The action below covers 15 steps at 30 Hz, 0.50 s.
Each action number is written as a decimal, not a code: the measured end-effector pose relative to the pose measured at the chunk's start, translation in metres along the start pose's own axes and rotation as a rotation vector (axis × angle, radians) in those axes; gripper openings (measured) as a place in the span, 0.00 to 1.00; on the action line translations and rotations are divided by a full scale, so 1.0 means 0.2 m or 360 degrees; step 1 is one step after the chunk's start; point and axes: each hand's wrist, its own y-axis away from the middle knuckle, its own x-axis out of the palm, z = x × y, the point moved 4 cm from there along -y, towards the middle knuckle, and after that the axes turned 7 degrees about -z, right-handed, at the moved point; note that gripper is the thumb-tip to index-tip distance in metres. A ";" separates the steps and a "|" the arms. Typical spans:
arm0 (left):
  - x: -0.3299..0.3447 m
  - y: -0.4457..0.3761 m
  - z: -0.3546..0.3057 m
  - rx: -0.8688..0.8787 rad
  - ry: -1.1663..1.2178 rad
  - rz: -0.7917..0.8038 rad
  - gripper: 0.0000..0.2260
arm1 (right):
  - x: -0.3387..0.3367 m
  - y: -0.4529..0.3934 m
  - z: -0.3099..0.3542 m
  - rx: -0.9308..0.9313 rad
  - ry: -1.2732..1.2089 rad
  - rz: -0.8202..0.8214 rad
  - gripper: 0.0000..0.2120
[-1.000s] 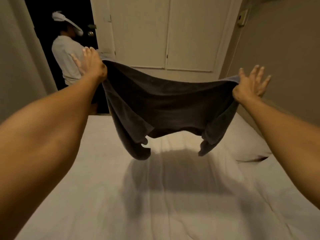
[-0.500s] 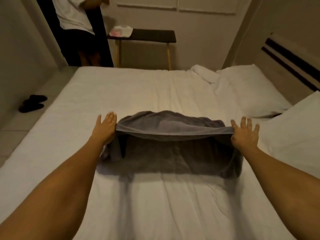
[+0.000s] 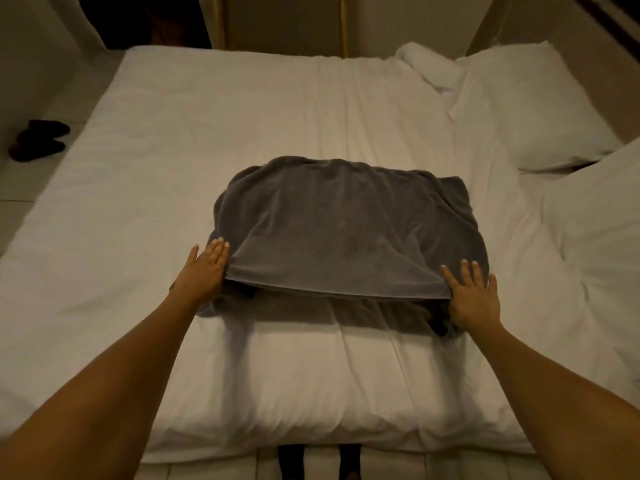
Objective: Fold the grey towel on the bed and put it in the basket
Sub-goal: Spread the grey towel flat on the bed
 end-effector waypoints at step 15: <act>0.74 0.12 -0.26 -0.0077 0.0560 0.0094 0.29 | 0.85 0.17 0.36 -0.0215 -0.0292 0.0296 0.33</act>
